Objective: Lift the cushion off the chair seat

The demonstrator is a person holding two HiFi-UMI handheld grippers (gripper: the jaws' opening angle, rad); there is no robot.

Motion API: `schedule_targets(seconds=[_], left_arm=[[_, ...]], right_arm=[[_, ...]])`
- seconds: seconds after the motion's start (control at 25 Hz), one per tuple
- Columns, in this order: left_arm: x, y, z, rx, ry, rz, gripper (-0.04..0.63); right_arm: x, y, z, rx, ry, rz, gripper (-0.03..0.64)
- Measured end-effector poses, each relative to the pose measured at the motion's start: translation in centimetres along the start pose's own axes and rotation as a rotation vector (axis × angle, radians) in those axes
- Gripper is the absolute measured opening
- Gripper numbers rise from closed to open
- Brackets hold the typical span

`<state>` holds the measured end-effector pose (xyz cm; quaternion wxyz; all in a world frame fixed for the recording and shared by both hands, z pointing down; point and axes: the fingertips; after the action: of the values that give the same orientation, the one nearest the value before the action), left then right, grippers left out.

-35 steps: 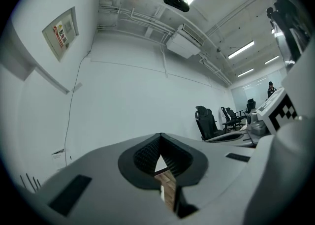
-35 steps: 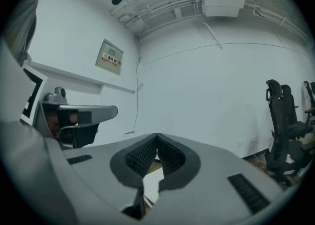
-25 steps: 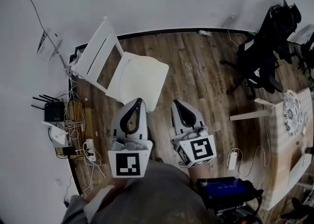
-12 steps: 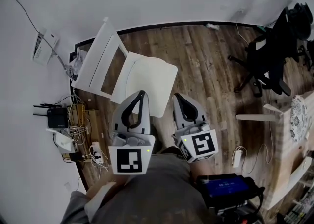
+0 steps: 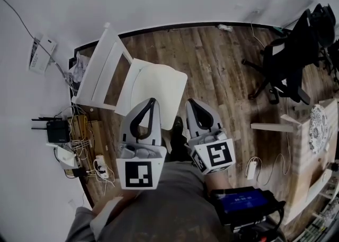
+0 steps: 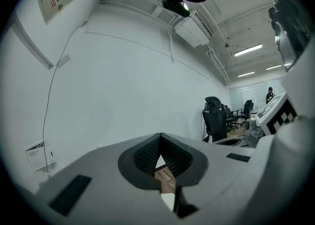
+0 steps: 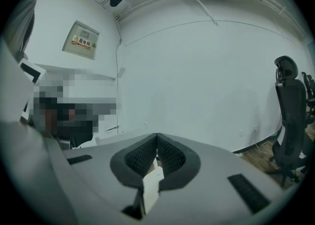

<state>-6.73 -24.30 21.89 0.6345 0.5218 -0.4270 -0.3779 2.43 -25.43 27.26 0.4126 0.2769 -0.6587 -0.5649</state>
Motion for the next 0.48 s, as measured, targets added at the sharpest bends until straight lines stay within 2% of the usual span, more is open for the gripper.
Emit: schedule_targets(seconds=[0.24, 0.48], left_arm=[[2.3, 1.4, 0.8, -0.027, -0.013, 0.045, 0.006], [5.1, 3.6, 2.2, -0.081, -0.044, 0.09, 0.006]], right_arm=[[2.1, 0.8, -1.2, -0.007, -0.018, 0.038, 0.008], [4.2, 3.7, -2.6, 0.015, -0.036, 0.115, 0.008]])
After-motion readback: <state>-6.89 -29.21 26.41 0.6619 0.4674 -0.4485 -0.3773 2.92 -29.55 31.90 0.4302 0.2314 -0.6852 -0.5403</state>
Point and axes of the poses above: the fingertips, and each gripper's own axes: x forward along the fingers, z to its left, y out of its underside, and after that the axes turned 6 degrees about -x, right-handed
